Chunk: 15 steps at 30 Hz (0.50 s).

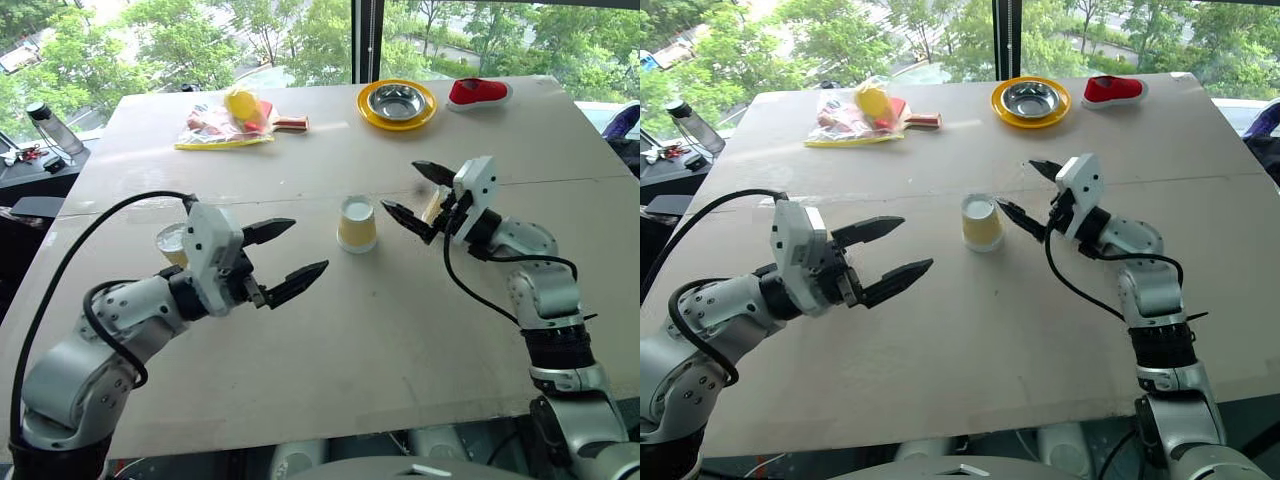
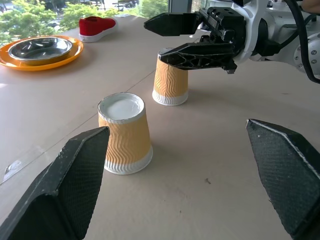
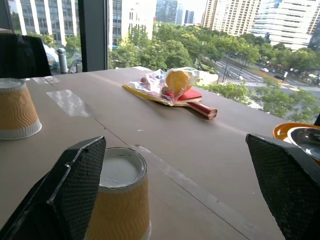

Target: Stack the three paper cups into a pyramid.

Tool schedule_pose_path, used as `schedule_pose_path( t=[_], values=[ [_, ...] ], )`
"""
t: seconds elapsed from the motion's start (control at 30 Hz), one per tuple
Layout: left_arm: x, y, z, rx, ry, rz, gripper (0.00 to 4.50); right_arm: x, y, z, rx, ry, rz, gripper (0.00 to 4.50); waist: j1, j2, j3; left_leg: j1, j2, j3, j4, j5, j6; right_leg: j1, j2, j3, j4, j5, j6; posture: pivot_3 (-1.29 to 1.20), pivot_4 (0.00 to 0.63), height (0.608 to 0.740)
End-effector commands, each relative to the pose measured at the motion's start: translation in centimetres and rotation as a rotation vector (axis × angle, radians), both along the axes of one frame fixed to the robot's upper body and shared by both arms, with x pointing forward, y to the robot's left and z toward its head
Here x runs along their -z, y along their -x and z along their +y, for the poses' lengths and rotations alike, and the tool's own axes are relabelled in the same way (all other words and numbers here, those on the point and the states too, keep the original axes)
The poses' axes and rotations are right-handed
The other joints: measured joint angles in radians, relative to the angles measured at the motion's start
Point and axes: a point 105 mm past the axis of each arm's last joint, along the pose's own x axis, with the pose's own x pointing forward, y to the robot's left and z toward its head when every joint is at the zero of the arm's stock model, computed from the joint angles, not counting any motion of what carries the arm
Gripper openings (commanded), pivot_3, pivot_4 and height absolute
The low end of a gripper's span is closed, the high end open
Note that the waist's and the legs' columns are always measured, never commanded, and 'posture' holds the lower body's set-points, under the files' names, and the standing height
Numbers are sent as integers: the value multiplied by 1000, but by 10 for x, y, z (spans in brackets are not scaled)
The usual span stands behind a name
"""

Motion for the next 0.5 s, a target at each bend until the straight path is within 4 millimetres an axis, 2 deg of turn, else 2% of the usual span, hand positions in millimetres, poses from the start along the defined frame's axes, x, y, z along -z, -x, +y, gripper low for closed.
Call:
schedule_pose_path(
  t=[0.03,0.13,0.23,0.5],
  values=[
    [-10,5,-13,57,-13,-27,4500,3,-11,-36,181,22,-13,4420,0,0,0,0,0,0,0,0,0,0,0,0,0,0,0,0,150,740],
    [-14,2,-19,77,-19,-29,4500,22,-24,-53,279,0,50,4420,-1,0,0,0,-1,1,1,0,0,1,0,1,0,0,0,0,150,740],
    [-19,-1,-20,80,-30,-34,4500,38,-32,-58,311,-26,94,4420,-4,0,0,0,-1,1,2,0,0,0,1,2,0,0,0,0,150,740],
    [-22,-3,-16,69,-62,-35,4500,47,-44,-53,331,-135,135,4420,-1,0,0,0,0,2,2,2,-3,0,2,3,0,0,0,0,150,740]
  ],
)
